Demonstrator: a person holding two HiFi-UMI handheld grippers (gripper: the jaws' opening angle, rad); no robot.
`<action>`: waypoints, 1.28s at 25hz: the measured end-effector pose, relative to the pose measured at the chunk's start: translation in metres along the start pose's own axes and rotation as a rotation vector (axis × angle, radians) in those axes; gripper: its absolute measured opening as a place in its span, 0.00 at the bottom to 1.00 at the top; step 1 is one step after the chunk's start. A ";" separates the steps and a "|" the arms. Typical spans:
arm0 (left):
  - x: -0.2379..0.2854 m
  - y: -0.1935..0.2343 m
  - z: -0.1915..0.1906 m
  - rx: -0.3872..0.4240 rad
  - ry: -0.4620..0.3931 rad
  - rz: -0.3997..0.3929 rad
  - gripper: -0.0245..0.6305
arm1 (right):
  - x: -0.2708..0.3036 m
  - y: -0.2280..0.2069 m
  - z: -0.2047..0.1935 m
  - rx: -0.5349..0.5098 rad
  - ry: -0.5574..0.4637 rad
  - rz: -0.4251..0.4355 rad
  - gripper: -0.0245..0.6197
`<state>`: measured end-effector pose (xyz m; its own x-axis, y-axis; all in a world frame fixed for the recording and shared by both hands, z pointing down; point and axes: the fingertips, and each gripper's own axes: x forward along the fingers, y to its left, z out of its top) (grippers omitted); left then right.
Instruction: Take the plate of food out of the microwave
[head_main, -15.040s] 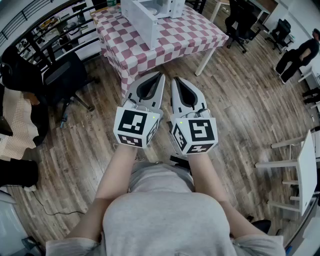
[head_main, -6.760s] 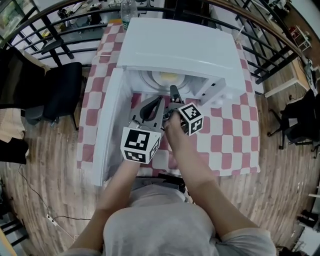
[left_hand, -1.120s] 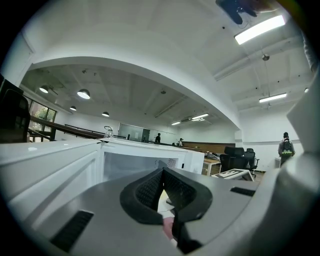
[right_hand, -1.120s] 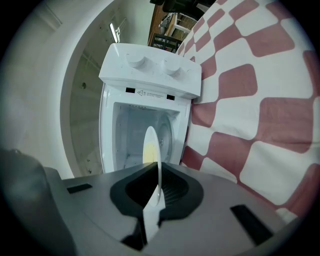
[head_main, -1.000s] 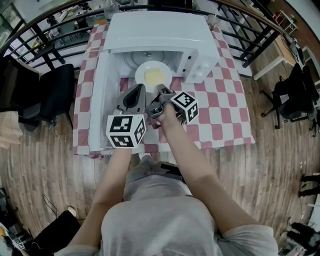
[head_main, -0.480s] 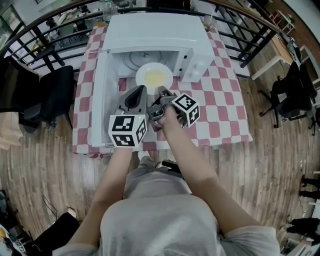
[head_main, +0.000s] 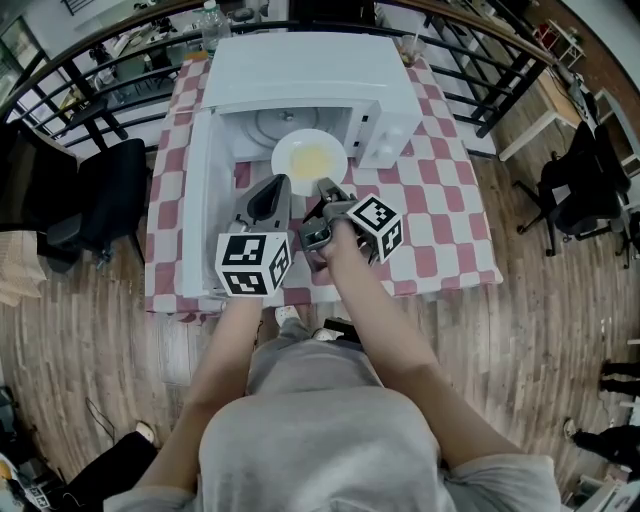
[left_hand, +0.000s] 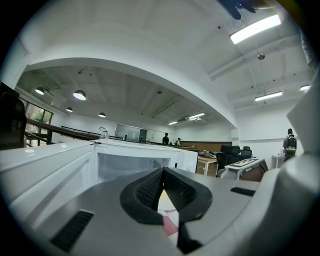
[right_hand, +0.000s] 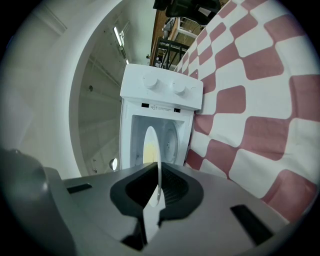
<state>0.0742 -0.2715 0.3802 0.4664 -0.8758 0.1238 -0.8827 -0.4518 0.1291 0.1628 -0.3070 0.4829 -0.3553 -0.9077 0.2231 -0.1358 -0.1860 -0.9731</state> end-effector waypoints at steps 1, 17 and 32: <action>0.000 0.000 0.000 -0.001 0.000 0.003 0.04 | -0.002 0.002 0.001 0.000 0.000 0.003 0.09; 0.000 0.001 0.005 -0.004 -0.027 0.031 0.04 | -0.028 0.021 0.008 0.002 -0.008 0.047 0.09; 0.004 -0.001 0.004 0.004 -0.026 0.013 0.04 | -0.050 0.030 0.000 0.035 -0.070 0.082 0.09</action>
<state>0.0765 -0.2754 0.3762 0.4531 -0.8858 0.0997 -0.8890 -0.4409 0.1232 0.1765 -0.2667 0.4424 -0.2984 -0.9442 0.1396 -0.0763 -0.1222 -0.9896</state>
